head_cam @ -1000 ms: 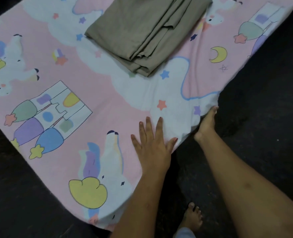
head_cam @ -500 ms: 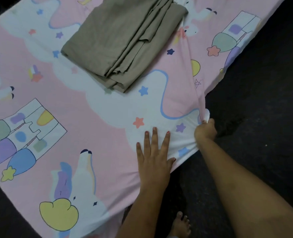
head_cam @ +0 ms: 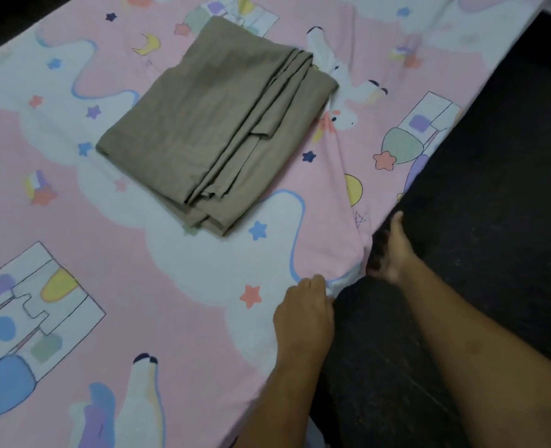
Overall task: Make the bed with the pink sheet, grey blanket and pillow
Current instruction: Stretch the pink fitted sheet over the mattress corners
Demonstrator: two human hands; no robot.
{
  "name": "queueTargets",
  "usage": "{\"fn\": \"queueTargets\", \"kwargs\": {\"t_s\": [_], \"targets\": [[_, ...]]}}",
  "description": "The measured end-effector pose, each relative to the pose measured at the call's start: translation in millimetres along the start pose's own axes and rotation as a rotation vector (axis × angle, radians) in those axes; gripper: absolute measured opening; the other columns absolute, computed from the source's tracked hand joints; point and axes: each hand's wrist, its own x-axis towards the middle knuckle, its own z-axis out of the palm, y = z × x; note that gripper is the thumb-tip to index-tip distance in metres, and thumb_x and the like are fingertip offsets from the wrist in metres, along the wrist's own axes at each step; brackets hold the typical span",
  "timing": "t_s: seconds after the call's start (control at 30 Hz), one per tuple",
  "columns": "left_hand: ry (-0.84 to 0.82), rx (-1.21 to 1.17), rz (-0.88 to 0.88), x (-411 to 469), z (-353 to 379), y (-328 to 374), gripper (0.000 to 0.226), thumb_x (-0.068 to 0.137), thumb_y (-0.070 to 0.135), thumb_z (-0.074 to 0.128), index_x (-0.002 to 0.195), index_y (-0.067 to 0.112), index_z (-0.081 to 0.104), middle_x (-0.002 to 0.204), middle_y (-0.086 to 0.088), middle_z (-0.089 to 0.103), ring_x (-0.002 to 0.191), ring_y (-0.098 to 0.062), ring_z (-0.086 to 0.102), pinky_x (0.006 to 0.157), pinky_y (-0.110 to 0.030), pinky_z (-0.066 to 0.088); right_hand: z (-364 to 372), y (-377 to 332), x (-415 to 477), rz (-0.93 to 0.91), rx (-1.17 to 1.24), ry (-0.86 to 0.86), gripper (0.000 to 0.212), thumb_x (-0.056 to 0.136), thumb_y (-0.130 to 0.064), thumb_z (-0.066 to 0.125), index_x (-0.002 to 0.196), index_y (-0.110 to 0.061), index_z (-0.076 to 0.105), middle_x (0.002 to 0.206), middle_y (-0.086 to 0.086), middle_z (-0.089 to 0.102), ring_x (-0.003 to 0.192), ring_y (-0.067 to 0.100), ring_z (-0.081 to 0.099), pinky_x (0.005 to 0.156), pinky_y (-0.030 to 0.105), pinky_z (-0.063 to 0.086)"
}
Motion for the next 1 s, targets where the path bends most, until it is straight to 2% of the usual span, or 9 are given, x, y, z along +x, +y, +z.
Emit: {"fn": "queueTargets", "kwargs": {"t_s": [0.1,0.17,0.27,0.33,0.4,0.5,0.73,0.83,1.0], "targets": [[-0.03,-0.02,0.07,34,-2,12,0.032,0.066,0.033,0.083,0.082,0.024,0.056,0.073,0.005,0.06,0.062,-0.013,0.056,0.048,-0.023,0.038,17,-27,17,-0.069,0.083,0.104,0.041,0.092,-0.048,0.049,0.116,-0.018,0.064,0.115,0.007,0.067,0.101,0.028,0.063,0.083,0.042,0.054],[-0.003,0.011,0.092,54,-4,17,0.056,0.05,0.04,0.089,0.095,0.025,0.058,0.088,0.001,0.064,0.074,-0.016,0.06,0.058,-0.026,0.048,22,-33,30,-0.147,0.14,0.265,0.027,0.096,-0.022,0.048,0.117,-0.01,0.059,0.109,0.009,0.067,0.092,0.025,0.064,0.07,0.034,0.055],[-0.046,0.134,0.149,87,4,23,0.105,0.052,0.059,0.082,0.137,0.024,0.032,0.142,-0.006,0.045,0.128,-0.031,0.045,0.101,-0.043,0.041,17,-41,46,-0.267,0.189,0.486,0.027,0.097,-0.02,0.044,0.115,-0.004,0.056,0.115,0.014,0.063,0.096,0.028,0.063,0.075,0.033,0.053],[-0.071,0.183,0.169,98,12,25,0.12,0.055,0.073,0.07,0.147,0.023,0.012,0.155,-0.006,0.023,0.142,-0.032,0.024,0.109,-0.052,0.026,2,-41,49,-0.303,-0.021,0.692,0.027,0.1,-0.016,0.038,0.116,-0.001,0.052,0.119,0.019,0.059,0.103,0.032,0.059,0.081,0.034,0.045],[-0.075,0.241,0.204,103,21,28,0.126,0.047,0.08,0.067,0.147,0.021,0.019,0.153,-0.007,0.031,0.139,-0.033,0.03,0.104,-0.058,0.03,-19,-36,46,-0.322,-0.315,0.78,0.025,0.1,-0.013,0.034,0.114,0.0,0.05,0.117,0.025,0.057,0.106,0.037,0.056,0.079,0.035,0.041],[-0.055,0.262,0.243,104,26,26,0.122,0.048,0.085,0.061,0.146,0.021,0.026,0.151,-0.008,0.034,0.137,-0.033,0.034,0.101,-0.06,0.03,-25,-33,49,-0.296,-0.529,0.748,0.02,0.1,-0.011,0.035,0.112,0.0,0.047,0.113,0.027,0.056,0.102,0.041,0.057,0.075,0.039,0.043],[-0.002,0.255,0.252,121,26,29,0.105,0.057,0.085,0.053,0.144,0.028,0.037,0.149,-0.008,0.038,0.134,-0.034,0.039,0.095,-0.063,0.035,-10,-30,67,-0.192,-0.569,0.625,0.026,0.101,-0.021,0.037,0.117,-0.005,0.05,0.117,0.021,0.055,0.108,0.039,0.055,0.079,0.042,0.044],[-0.017,0.237,0.241,131,27,41,0.1,0.062,0.081,0.055,0.145,0.029,0.034,0.15,-0.008,0.037,0.135,-0.036,0.037,0.097,-0.062,0.034,-14,-35,80,-0.17,-0.308,0.32,0.027,0.099,-0.025,0.042,0.119,-0.013,0.056,0.124,0.015,0.06,0.111,0.032,0.056,0.098,0.047,0.046],[-0.094,0.248,0.219,147,29,56,0.096,0.065,0.076,0.058,0.145,0.028,0.033,0.149,-0.011,0.036,0.134,-0.037,0.038,0.097,-0.058,0.036,-27,-101,90,-0.157,0.304,-0.03,0.077,0.079,-0.082,0.025,0.125,-0.032,0.061,0.118,-0.001,0.068,0.108,0.025,0.062,0.099,0.044,0.046]]}}
